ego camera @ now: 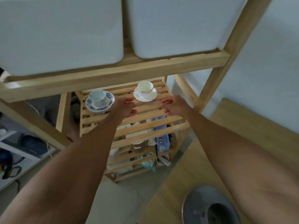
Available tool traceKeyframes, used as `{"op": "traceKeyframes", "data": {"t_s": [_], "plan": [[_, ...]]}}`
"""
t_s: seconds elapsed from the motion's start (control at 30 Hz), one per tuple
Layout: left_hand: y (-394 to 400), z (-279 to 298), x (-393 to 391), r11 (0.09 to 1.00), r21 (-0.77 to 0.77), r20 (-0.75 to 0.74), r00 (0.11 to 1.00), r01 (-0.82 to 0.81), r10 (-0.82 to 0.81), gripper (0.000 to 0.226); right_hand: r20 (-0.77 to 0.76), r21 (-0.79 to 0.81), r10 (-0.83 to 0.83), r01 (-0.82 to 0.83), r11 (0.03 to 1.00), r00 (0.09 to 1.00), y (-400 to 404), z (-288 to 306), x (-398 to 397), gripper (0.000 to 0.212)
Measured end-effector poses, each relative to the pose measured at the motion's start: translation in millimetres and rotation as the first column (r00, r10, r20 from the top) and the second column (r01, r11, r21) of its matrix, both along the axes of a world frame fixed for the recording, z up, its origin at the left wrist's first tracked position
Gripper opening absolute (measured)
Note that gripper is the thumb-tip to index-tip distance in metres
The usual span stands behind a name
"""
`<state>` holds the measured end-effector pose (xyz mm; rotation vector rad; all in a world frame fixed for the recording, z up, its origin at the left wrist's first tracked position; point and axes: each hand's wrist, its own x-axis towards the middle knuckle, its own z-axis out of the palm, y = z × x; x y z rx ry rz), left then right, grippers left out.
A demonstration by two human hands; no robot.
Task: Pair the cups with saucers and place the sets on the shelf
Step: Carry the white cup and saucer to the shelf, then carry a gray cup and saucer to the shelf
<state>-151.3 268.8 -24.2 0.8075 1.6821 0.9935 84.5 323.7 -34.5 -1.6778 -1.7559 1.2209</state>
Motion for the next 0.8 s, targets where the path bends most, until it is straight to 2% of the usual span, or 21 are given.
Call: {"op": "traceKeyframes", "data": {"t_s": [0.2, 0.4, 0.5, 0.53, 0.63, 0.8], "plan": [[-73, 29, 37, 0.988, 0.021, 0.046, 0.987, 0.156, -0.157, 0.029, -0.054, -0.075, -0.101, 0.097, 0.992, 0.993, -103, 45, 47, 0.025], [-145, 45, 88, 0.925, 0.007, 0.041, 0.925, 0.379, -0.379, 0.028, -0.042, -0.104, -0.271, 0.265, 0.958, 0.962, -207, 68, 118, 0.022], [-172, 43, 113, 0.894, -0.031, 0.141, 0.887, 0.448, -0.44, 0.036, 0.016, -0.092, -0.363, 0.362, 0.927, 0.932, -256, 68, 150, 0.014], [-181, 42, 119, 0.877, -0.046, 0.169, 0.869, 0.477, -0.464, 0.036, 0.041, -0.081, -0.39, 0.393, 0.916, 0.92, -271, 66, 160, 0.014], [-208, 36, 138, 0.842, -0.084, 0.131, 0.844, 0.533, -0.521, 0.035, 0.109, -0.052, -0.457, 0.464, 0.885, 0.883, -315, 56, 179, 0.026], [-241, 29, 162, 0.797, -0.153, 0.085, 0.811, 0.584, -0.578, 0.028, 0.019, -0.185, -0.552, 0.546, 0.817, 0.833, -367, 37, 183, 0.038]]}}
